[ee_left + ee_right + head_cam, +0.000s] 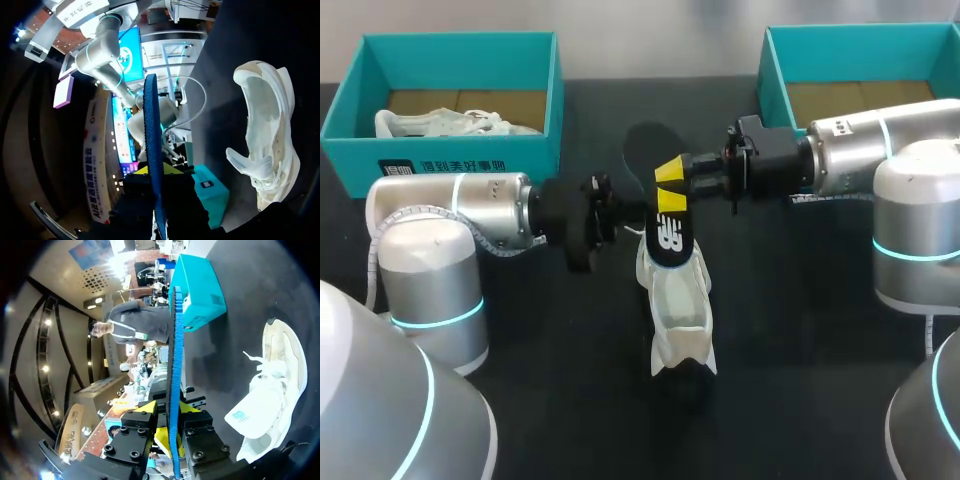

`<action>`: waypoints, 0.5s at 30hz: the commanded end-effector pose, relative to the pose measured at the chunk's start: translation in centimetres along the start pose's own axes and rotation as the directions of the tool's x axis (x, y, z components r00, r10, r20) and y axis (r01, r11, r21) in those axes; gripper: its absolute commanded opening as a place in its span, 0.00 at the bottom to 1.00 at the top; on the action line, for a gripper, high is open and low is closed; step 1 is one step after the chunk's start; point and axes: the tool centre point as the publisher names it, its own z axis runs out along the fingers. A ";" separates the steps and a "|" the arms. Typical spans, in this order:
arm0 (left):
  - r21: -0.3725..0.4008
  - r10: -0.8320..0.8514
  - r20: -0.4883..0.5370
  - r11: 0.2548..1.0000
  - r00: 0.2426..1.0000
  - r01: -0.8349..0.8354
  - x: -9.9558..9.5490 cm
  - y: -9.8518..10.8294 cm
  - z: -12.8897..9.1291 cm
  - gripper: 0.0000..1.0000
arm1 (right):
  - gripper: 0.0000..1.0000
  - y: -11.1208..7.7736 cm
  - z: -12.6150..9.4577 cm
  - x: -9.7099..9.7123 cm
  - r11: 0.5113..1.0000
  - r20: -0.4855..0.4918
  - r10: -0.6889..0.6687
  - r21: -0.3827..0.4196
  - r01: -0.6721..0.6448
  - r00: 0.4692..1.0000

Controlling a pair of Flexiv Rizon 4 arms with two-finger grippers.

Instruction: Take the shoe out of the shoebox, open the shoe tongue, remove and reinsert the insole, then place the shoe into the shoebox

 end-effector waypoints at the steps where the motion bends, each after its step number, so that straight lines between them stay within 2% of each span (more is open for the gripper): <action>1: -0.004 0.000 -0.005 1.000 1.000 0.000 0.1 -0.1 0.1 0.00 | 0.24 0.1 0.3 0.2 1.000 0.005 -0.009 0.001 0.009 1.000; 10: -0.003 -0.003 0.000 1.000 1.000 0.003 0.1 -0.5 0.1 0.00 | 0.18 0.3 0.1 0.2 0.999 0.000 -0.030 -0.021 0.030 1.000; 15: -0.012 -0.002 0.010 1.000 1.000 0.002 0.0 -0.7 -0.1 0.00 | 0.20 0.5 -0.1 0.2 0.999 0.002 -0.035 -0.035 0.035 0.999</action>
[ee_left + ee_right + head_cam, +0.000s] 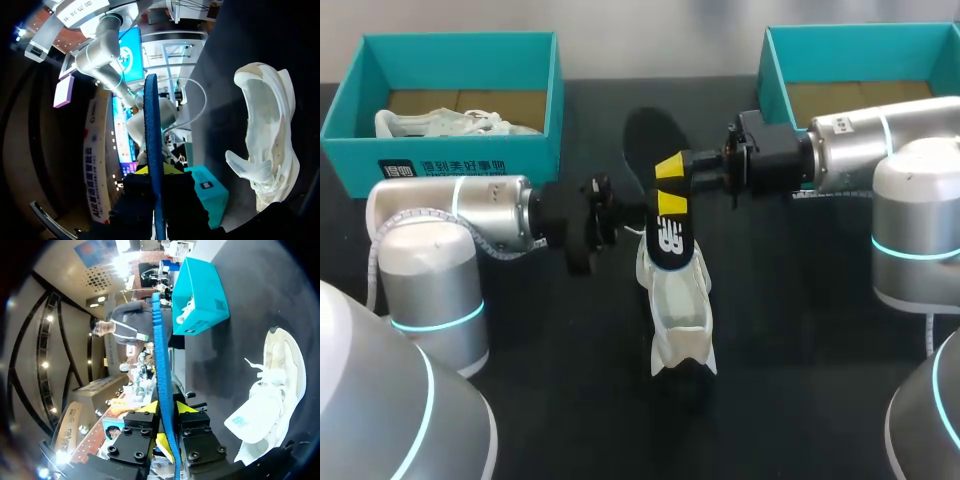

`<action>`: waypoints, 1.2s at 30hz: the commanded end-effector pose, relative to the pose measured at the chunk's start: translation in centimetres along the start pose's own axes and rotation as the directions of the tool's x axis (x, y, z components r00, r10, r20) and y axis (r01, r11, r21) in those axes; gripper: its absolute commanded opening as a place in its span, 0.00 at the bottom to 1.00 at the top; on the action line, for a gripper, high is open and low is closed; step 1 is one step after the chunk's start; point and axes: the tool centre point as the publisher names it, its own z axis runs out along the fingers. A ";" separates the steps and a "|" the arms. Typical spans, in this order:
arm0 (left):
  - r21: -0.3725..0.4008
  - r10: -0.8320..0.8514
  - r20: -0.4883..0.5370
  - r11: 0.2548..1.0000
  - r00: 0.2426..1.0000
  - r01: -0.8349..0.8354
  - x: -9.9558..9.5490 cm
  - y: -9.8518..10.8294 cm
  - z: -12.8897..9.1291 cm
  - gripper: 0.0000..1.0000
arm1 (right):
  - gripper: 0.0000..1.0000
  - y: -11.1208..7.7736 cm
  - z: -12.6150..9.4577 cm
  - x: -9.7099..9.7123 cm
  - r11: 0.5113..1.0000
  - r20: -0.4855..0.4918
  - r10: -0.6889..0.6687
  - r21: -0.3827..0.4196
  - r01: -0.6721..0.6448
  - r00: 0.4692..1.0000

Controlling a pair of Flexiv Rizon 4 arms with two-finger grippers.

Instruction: Take the shoe out of the shoebox, open the shoe tongue, remove and reinsert the insole, then place the shoe into the shoebox

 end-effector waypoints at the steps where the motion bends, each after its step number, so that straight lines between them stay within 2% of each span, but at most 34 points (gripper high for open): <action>1: -0.013 0.003 0.006 1.000 1.000 -0.003 -0.1 -0.4 -0.2 0.00 | 0.20 -0.1 0.0 0.0 1.000 0.000 -0.002 -0.013 0.002 1.000; 6: -0.014 0.003 0.012 1.000 1.000 -0.002 -0.2 -0.4 -0.3 0.00 | 0.18 0.0 -0.1 -0.1 1.000 -0.001 -0.008 -0.018 0.008 1.000; 11: -0.011 -0.002 0.018 1.000 1.000 0.002 -0.3 -0.6 -0.3 0.00 | 0.00 0.2 -0.1 -0.1 1.000 0.005 -0.020 -0.015 0.020 1.000; 17: -0.008 -0.004 0.019 1.000 1.000 0.005 -0.3 -0.7 -0.2 0.00 | 0.02 0.4 -0.1 -0.2 0.999 0.009 -0.046 -0.009 0.046 0.999; 19: -0.008 -0.005 0.020 1.000 1.000 0.005 -0.3 -0.7 -0.2 0.00 | 0.16 0.5 -0.1 -0.2 0.999 0.013 -0.054 -0.007 0.054 0.998; 21: -0.007 -0.006 0.020 1.000 1.000 0.006 -0.3 -0.7 -0.2 0.00 | 0.22 0.5 -0.1 -0.1 0.998 0.017 -0.064 -0.008 0.064 0.998; 25: -0.007 -0.009 0.023 1.000 1.000 0.009 -0.5 -0.7 -0.2 0.00 | 0.15 0.5 -0.3 0.0 0.997 0.025 -0.080 -0.011 0.080 0.997; 26: -0.007 -0.009 0.023 1.000 1.000 0.009 -0.5 -0.7 -0.2 0.00 | 0.12 0.5 -0.3 0.0 0.997 0.025 -0.081 -0.012 0.081 0.996; 27: -0.007 -0.009 0.023 1.000 1.000 0.010 -0.5 -0.7 -0.2 0.00 | 0.02 0.6 -0.3 0.0 0.997 0.024 -0.082 -0.012 0.082 0.996; 28: -0.007 -0.010 0.023 1.000 1.000 0.010 -0.5 -0.7 -0.2 0.00 | 0.00 0.6 -0.3 0.0 0.996 0.024 -0.083 -0.012 0.084 0.996; 35: -0.005 -0.015 0.027 1.000 1.000 0.015 -0.5 -0.7 -0.3 0.00 | 0.00 0.7 -0.3 0.0 0.996 0.026 -0.091 -0.012 0.091 0.996; 36: -0.005 -0.016 0.029 1.000 0.999 0.016 -0.6 -0.7 -0.4 0.24 | 0.00 0.7 -0.3 -0.1 0.996 0.025 -0.091 -0.012 0.091 0.996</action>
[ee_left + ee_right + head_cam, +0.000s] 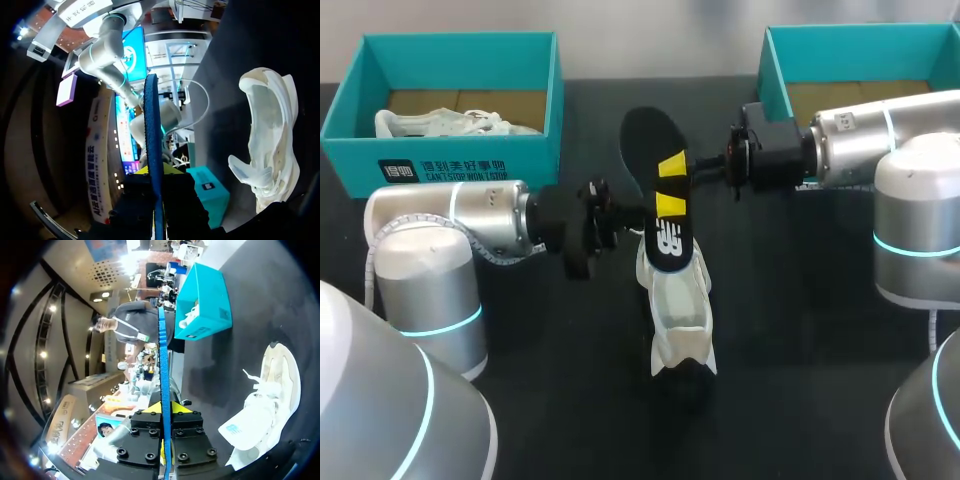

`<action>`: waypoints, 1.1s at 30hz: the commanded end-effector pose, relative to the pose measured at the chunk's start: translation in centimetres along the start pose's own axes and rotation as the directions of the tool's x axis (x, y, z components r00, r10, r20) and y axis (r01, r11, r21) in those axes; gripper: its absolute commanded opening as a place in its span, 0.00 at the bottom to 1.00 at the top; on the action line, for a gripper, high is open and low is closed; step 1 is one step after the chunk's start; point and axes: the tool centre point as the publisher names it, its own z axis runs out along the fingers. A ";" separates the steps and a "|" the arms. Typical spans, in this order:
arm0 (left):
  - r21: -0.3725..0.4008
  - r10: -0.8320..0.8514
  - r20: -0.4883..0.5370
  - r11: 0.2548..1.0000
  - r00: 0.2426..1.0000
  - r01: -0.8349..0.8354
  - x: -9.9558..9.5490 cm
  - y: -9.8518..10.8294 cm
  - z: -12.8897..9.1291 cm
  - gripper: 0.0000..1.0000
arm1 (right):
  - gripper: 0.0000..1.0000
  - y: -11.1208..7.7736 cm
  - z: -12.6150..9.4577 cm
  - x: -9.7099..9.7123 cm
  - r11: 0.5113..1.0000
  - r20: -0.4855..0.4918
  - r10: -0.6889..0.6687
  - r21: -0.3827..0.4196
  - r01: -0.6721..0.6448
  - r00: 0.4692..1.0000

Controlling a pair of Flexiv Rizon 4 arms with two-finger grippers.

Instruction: Take the shoe out of the shoebox, open the shoe tongue, remove and reinsert the insole, then place the shoe into the shoebox

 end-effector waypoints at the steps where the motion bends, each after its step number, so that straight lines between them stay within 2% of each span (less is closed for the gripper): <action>1: 0.000 -0.001 0.006 1.000 1.000 0.001 -0.2 -0.1 -0.4 0.77 | 0.00 0.0 0.1 0.0 1.000 0.001 0.000 0.000 0.000 1.000; 2: 0.002 -0.003 0.007 1.000 1.000 0.003 -0.5 -0.2 -0.6 1.00 | 0.00 0.0 0.0 0.0 1.000 0.001 0.000 -0.001 0.000 1.000; 8: -0.002 -0.023 -0.009 1.000 1.000 0.023 -1.6 -0.4 -3.7 1.00 | 0.00 -0.2 -0.3 -0.6 1.000 -0.005 0.009 -0.009 -0.009 1.000; 12: -0.010 -0.059 -0.054 0.998 0.997 0.059 -2.0 0.0 -5.8 1.00 | 0.00 -0.3 -0.4 -1.0 1.000 -0.009 0.012 -0.010 -0.012 1.000; 19: -0.004 -0.139 -0.223 0.990 0.965 0.142 -3.2 1.2 -8.7 1.00 | 0.00 -0.7 -0.2 -1.7 1.000 -0.014 0.013 -0.007 -0.013 1.000; 21: 0.066 -0.089 -0.318 0.991 0.944 0.116 -4.2 1.7 -9.2 1.00 | 0.00 -0.8 -0.2 -1.9 1.000 -0.020 0.018 0.002 -0.018 1.000; 33: 0.066 -0.089 -0.318 0.991 0.944 0.116 -4.2 1.7 -9.2 1.00 | 0.00 -1.0 -0.1 -2.0 1.000 -0.032 0.027 0.006 -0.027 0.999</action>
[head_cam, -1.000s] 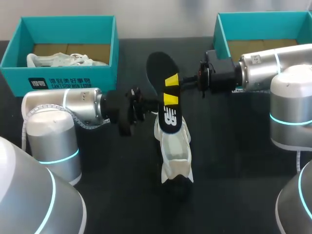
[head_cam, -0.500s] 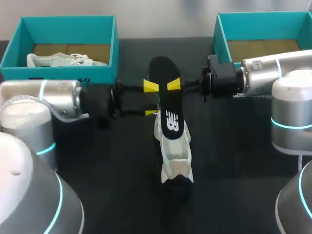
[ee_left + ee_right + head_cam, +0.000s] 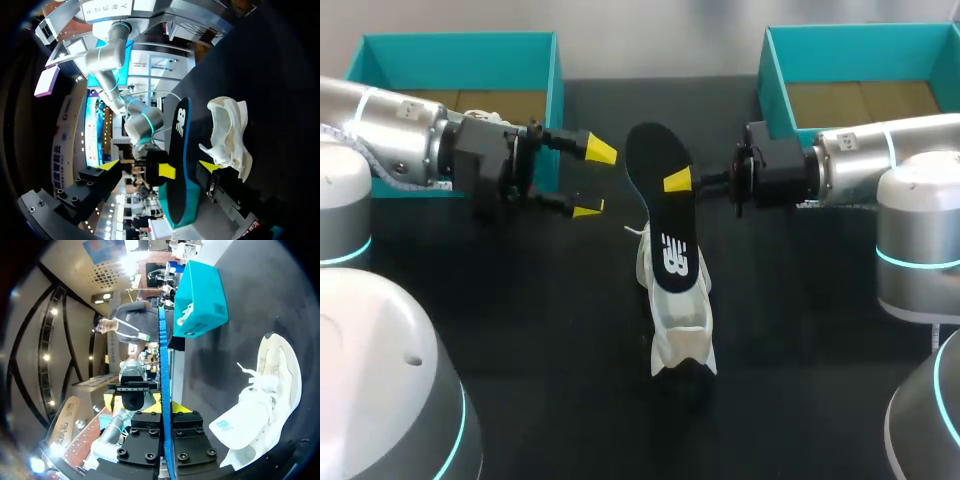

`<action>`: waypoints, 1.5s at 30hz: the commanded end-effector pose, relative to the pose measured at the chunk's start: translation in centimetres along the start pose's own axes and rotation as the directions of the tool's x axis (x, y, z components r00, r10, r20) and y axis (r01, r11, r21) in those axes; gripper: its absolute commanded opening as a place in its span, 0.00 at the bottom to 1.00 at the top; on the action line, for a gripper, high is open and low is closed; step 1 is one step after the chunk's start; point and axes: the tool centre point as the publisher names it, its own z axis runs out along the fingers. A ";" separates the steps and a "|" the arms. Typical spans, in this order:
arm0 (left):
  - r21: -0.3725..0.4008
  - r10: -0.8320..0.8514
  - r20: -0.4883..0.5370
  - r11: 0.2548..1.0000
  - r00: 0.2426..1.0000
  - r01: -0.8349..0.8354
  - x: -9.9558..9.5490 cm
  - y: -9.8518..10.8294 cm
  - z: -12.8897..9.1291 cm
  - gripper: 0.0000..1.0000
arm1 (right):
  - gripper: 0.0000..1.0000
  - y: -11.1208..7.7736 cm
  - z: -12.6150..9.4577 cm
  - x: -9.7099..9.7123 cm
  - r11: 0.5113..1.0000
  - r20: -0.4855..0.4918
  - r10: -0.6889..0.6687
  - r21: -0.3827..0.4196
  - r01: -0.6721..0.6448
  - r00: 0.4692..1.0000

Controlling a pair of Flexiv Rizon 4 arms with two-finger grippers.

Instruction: Take the shoe out of the shoebox, open the shoe tongue, remove and reinsert the insole, then place the shoe into the shoebox

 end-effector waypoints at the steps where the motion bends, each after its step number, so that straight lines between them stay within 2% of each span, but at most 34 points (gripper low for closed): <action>1: 0.000 0.001 -0.005 1.000 1.000 -0.001 -0.1 -0.1 -0.1 1.00 | 0.00 0.0 0.2 0.0 1.000 0.001 0.000 -0.001 0.000 1.000; 3: 0.000 0.001 -0.005 1.000 1.000 -0.001 -0.1 -0.1 -0.1 1.00 | 0.00 0.0 0.2 0.0 1.000 0.001 0.000 -0.001 0.000 1.000; 5: -0.026 -0.015 0.031 1.000 0.999 0.016 -1.2 1.1 -0.2 1.00 | 0.00 0.0 0.2 0.0 1.000 0.001 0.000 -0.001 0.000 1.000; 7: -0.025 -0.027 -0.018 0.999 0.999 0.027 -2.4 2.5 -0.4 1.00 | 0.00 0.0 0.2 0.0 1.000 0.001 0.000 -0.001 0.000 1.000; 13: 0.035 -0.016 -0.284 0.999 0.959 0.027 -5.3 5.3 -1.1 1.00 | 0.00 0.0 0.2 0.0 1.000 0.001 0.000 -0.001 0.000 1.000; 16: 0.047 -0.072 -0.433 0.994 0.899 0.103 -6.1 6.3 -1.5 1.00 | 0.00 0.0 0.2 0.0 1.000 0.001 0.000 -0.001 0.000 1.000; 17: 0.038 -0.042 -0.530 0.997 0.847 0.073 -6.5 6.6 -1.7 1.00 | 0.00 0.0 0.2 0.0 1.000 0.001 0.000 -0.001 0.000 1.000; 29: 0.038 -0.042 -0.530 0.997 0.847 0.073 -6.5 6.6 -1.7 1.00 | 0.00 0.0 0.2 0.0 1.000 0.001 0.000 -0.001 0.000 1.000; 33: -0.025 -0.146 -0.679 0.984 0.719 0.176 -8.3 8.3 -0.3 1.00 | 0.00 0.0 0.2 0.0 1.000 0.001 0.000 -0.001 0.000 1.000; 34: -0.039 -0.148 -0.704 0.985 0.694 0.171 -8.7 8.7 0.0 1.00 | 0.00 0.0 0.2 0.0 1.000 0.001 0.000 -0.001 0.000 1.000; 35: -0.070 -0.171 -0.750 0.981 0.639 0.181 -9.0 9.2 0.5 1.00 | 0.00 0.0 0.2 0.0 1.000 0.001 0.000 -0.001 0.000 1.000; 37: -0.071 -0.160 -0.795 0.982 0.585 0.173 -10.1 9.6 1.4 1.00 | 0.00 0.0 0.2 0.0 1.000 0.001 0.000 -0.001 0.000 1.000; 38: -0.102 -0.179 -0.830 0.980 0.527 0.171 -10.6 9.8 1.9 1.00 | 0.00 0.0 0.2 0.0 1.000 0.001 0.000 -0.001 0.000 1.000; 42: -0.162 -0.187 -0.894 0.982 0.408 0.094 -13.0 10.0 3.5 1.00 | 0.00 0.0 0.2 0.0 1.000 0.001 0.000 -0.001 0.000 1.000; 45: -0.165 -0.177 -0.923 0.984 0.343 0.065 -14.1 10.3 4.3 1.00 | 0.00 0.0 0.2 0.0 1.000 0.001 0.000 -0.001 0.000 1.000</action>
